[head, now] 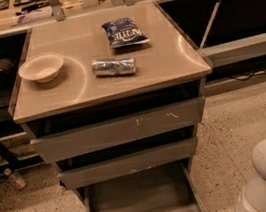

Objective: Close bottom drawer

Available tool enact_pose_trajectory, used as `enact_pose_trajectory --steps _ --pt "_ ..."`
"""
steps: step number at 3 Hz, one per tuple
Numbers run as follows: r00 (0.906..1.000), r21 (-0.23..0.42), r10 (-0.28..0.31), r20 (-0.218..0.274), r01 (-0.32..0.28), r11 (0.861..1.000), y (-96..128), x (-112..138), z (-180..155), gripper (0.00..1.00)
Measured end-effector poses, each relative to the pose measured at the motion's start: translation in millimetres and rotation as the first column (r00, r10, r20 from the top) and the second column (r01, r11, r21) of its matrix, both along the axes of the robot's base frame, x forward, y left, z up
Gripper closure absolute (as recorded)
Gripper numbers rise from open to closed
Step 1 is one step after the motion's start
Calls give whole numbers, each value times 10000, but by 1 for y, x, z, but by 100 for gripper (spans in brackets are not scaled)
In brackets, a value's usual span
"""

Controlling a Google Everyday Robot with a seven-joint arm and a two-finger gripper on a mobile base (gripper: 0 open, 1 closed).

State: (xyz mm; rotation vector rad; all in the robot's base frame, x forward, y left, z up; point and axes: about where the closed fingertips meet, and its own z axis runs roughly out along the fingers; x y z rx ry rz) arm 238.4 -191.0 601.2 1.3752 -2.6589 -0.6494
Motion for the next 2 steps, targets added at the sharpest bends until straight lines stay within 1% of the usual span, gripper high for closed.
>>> enact_pose_trajectory --steps 1,2 --pt "9943 417 -599 -887 638 9971 10 -13 -46 100" --pt "9928 507 -603 -1034 658 9965 12 -15 -52 100"
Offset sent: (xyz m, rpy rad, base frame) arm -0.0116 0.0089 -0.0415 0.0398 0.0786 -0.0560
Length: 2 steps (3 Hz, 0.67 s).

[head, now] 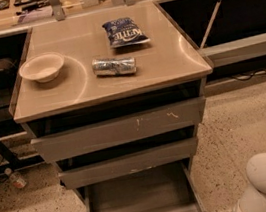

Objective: Close bottom drawer

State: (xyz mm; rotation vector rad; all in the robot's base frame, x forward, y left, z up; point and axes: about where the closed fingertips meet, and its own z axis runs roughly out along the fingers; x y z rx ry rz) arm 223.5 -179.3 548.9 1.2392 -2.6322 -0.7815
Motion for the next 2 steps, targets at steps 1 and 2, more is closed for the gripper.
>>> enact_pose_trajectory --steps 1,2 --pt "9998 472 -160 -73 163 9988 1 -3 -17 100" --pt "9953 921 -959 -146 968 9910 -5 13 -65 100"
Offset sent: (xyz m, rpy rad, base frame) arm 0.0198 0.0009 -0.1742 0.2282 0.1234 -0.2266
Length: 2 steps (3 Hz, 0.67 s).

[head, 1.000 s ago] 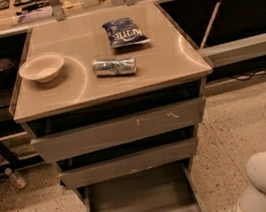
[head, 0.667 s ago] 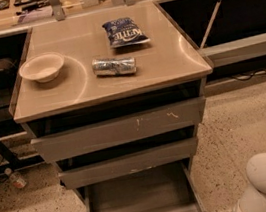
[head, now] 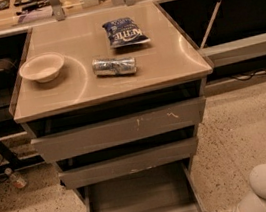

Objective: Close bottom drawer

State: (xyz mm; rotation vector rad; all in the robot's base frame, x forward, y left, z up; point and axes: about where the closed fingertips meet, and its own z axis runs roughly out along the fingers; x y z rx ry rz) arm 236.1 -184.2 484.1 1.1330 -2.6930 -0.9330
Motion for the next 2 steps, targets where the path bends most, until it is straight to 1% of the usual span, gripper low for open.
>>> enact_pose_trajectory --steps 1,2 --pt "9908 431 -1325 -260 1335 9901 -10 15 -59 100" --pt "9671 679 -2312 -1064 2391 9686 -9 14 -123 100"
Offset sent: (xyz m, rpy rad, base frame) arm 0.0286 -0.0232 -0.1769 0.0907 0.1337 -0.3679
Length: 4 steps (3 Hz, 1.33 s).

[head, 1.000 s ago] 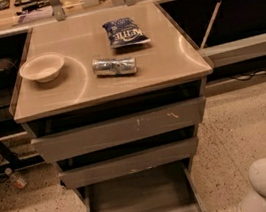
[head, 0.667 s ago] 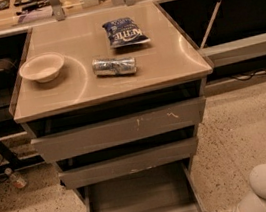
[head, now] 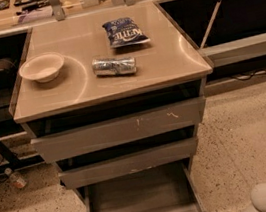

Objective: Close bottom drawer

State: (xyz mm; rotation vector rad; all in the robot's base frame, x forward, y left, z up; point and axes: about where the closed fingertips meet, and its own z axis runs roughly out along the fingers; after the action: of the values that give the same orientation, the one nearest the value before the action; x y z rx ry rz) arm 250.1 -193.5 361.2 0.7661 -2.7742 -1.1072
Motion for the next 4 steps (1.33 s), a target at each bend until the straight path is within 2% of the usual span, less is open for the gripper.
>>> enact_pose_trajectory --steps 1,2,3,4 --pt "10000 0 0 0 0 10000 0 0 0 100" --pt "9991 72 -370 -199 372 9993 3 -2 -19 100" --pt "9802 113 -1881 -611 1891 9819 5 8 -83 100" --pt "9487 174 -2991 -1024 3024 9530 8 17 -135 100"
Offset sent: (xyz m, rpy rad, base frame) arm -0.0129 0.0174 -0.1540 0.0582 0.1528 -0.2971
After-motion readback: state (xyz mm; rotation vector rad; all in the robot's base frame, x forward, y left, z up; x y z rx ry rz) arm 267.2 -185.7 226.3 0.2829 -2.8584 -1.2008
